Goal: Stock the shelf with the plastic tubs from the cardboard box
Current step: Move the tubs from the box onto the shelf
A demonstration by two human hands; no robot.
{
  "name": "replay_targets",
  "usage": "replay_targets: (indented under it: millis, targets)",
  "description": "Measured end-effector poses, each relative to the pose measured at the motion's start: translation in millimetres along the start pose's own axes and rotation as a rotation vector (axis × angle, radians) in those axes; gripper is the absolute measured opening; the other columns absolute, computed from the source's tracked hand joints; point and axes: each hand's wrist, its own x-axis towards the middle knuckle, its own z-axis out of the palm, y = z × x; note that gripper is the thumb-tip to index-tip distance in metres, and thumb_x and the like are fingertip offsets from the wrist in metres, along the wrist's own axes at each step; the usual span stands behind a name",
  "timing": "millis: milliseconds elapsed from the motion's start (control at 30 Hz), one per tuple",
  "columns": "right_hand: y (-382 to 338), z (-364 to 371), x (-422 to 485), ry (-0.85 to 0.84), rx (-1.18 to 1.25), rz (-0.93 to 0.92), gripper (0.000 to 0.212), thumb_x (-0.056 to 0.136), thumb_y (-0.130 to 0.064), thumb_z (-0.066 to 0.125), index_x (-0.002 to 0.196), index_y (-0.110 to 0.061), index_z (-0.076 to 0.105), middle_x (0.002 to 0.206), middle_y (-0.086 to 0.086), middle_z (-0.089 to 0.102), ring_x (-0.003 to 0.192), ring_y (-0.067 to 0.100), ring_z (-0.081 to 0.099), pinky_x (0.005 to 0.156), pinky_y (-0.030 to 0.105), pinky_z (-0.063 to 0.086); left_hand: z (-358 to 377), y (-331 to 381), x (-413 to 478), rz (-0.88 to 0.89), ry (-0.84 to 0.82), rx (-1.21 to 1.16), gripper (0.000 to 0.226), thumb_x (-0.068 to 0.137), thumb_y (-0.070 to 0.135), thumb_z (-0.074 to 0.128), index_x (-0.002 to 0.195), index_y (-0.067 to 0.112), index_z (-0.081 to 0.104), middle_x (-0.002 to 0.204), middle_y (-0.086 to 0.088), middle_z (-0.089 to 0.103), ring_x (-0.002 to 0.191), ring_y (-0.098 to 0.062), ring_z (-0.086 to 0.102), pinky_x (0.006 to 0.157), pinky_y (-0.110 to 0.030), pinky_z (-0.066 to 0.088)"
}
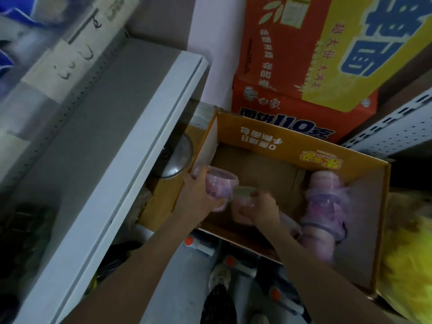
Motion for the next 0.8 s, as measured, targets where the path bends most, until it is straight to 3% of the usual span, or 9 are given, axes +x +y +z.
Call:
replay_targets:
  millis: [133, 233, 300, 467, 667, 800]
  targets:
    - [-3, 21, 26, 0.095, -0.053, 0.007, 0.041, 0.087, -0.025, 0.063, 0.123, -0.01, 0.047, 0.128, 0.012, 0.049, 0.107, 0.025, 0.055, 0.084, 0.029, 0.044, 2, -6, 21, 0.025, 0.02, 0.014, 0.085, 0.069, 0.04, 0.079, 0.138, 0.029, 0.031, 0.132, -0.004, 0.038, 0.111, -0.02, 0.046, 0.077, -0.019, 0.033]
    - [-5, 26, 42, -0.011, -0.049, 0.12, 0.07, 0.083, -0.029, 0.067, 0.14, -0.013, 0.028, 0.152, 0.015, 0.014, 0.122, 0.035, 0.047, 0.095, 0.045, 0.047, 4, -9, 36, 0.025, 0.078, 0.015, 0.092, 0.058, 0.049, 0.082, 0.133, 0.037, 0.03, 0.129, -0.002, 0.04, 0.11, -0.015, 0.047, 0.057, -0.008, 0.025]
    - [-1, 28, 50, -0.047, -0.021, 0.196, 0.091, 0.074, -0.032, 0.075, 0.144, -0.021, 0.018, 0.155, 0.012, -0.003, 0.129, 0.039, 0.038, 0.098, 0.05, 0.044, 1, -9, 40, 0.046, 0.069, -0.004, 0.091, 0.059, 0.046, 0.083, 0.132, 0.038, 0.03, 0.129, -0.002, 0.04, 0.105, -0.009, 0.042, 0.056, -0.005, 0.025]
    - [3, 28, 56, 0.034, 0.001, 0.205, 0.099, 0.064, -0.036, 0.081, 0.142, -0.025, 0.021, 0.151, 0.007, 0.01, 0.13, 0.039, 0.035, 0.098, 0.054, 0.044, -2, -11, 39, 0.066, 0.06, -0.022, 0.087, 0.063, 0.04, 0.083, 0.133, 0.034, 0.031, 0.13, -0.003, 0.039, 0.112, -0.015, 0.043, 0.076, -0.017, 0.04]
    - [-7, 7, 28, 0.162, 0.026, 0.044, 0.091, 0.062, -0.03, 0.083, 0.135, -0.016, 0.03, 0.146, 0.007, 0.022, 0.125, 0.035, 0.04, 0.097, 0.051, 0.045, -13, -4, 20, 0.026, 0.096, -0.114, 0.086, 0.066, 0.034, 0.083, 0.136, 0.028, 0.033, 0.132, -0.007, 0.037, 0.112, -0.023, 0.047, 0.078, -0.021, 0.039]
    - [-18, -26, -5, 0.238, 0.06, -0.085, 0.092, 0.058, -0.023, 0.084, 0.131, -0.016, 0.03, 0.137, 0.005, 0.031, 0.119, 0.032, 0.045, 0.095, 0.051, 0.045, -30, 15, -9, 0.094, 0.169, -0.127, 0.084, 0.063, 0.031, 0.085, 0.129, 0.027, 0.033, 0.131, -0.01, 0.032, 0.109, -0.021, 0.048, 0.072, -0.014, 0.045]
